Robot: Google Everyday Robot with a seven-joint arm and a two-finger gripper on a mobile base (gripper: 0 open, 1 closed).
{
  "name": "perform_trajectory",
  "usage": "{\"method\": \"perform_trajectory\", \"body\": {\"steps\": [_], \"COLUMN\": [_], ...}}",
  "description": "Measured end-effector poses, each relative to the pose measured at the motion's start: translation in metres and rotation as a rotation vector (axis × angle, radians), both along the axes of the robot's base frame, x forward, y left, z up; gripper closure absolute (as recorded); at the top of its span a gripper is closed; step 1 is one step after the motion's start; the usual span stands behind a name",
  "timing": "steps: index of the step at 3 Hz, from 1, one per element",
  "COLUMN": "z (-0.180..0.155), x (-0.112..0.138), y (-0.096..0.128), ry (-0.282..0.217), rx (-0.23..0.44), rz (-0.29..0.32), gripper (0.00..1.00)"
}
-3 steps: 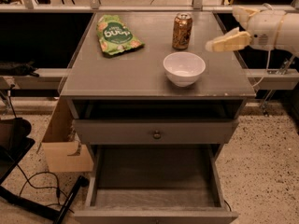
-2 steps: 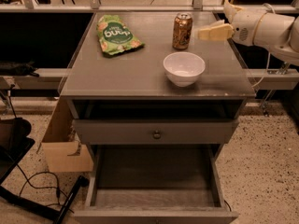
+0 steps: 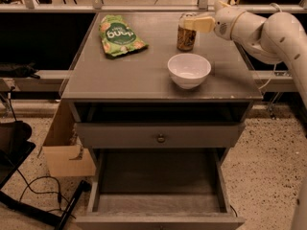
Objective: Place orange can into middle drawer
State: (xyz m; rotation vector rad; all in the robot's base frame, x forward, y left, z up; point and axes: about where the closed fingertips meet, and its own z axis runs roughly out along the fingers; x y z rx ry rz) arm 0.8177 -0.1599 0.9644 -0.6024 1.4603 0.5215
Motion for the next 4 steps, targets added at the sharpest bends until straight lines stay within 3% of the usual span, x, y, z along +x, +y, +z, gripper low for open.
{"method": "perform_trajectory", "body": {"steps": [2, 3, 4], "z": [-0.023, -0.04, -0.04], "x": [0.049, 0.064, 0.064], "y": [0.004, -0.003, -0.003], "ry": [0.036, 0.07, 0.07], "rx": [-0.069, -0.061, -0.061], "rz": [-0.027, -0.042, -0.042], "gripper": [0.0, 0.03, 0.33]}}
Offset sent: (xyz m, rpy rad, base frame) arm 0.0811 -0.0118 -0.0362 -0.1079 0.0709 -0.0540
